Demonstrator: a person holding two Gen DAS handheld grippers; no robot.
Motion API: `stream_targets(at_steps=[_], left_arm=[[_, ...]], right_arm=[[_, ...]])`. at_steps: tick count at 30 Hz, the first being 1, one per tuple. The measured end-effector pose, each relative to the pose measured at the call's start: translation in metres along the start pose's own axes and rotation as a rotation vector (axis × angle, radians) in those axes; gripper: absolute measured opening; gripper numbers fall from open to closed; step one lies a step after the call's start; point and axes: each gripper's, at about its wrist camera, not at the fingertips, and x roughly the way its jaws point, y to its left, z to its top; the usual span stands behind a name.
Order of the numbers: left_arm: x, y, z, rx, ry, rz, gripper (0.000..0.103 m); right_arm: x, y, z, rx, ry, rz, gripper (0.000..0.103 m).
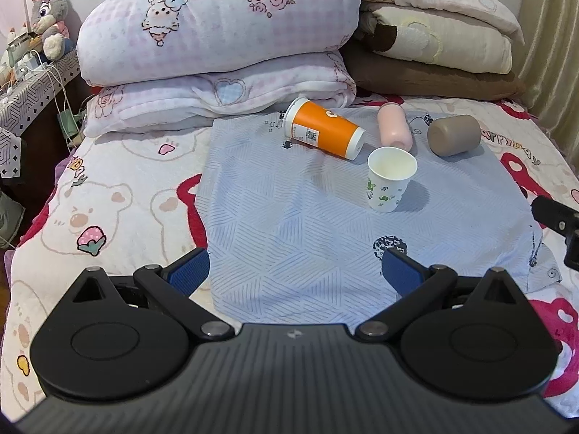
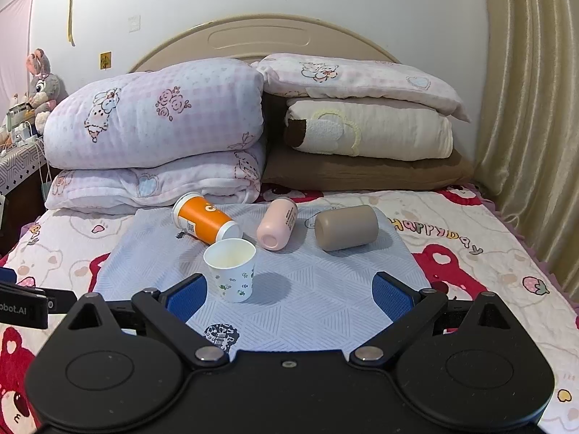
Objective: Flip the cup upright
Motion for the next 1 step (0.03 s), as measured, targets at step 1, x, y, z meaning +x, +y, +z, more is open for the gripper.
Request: stream_targets(at_steps=[1], left_arm=[[0.0, 0.0011, 0.0, 0.001, -0.001, -0.003, 0.103]], right_arm=[[0.0, -0.0003, 0.0, -0.001, 0.001, 0.001, 0.1]])
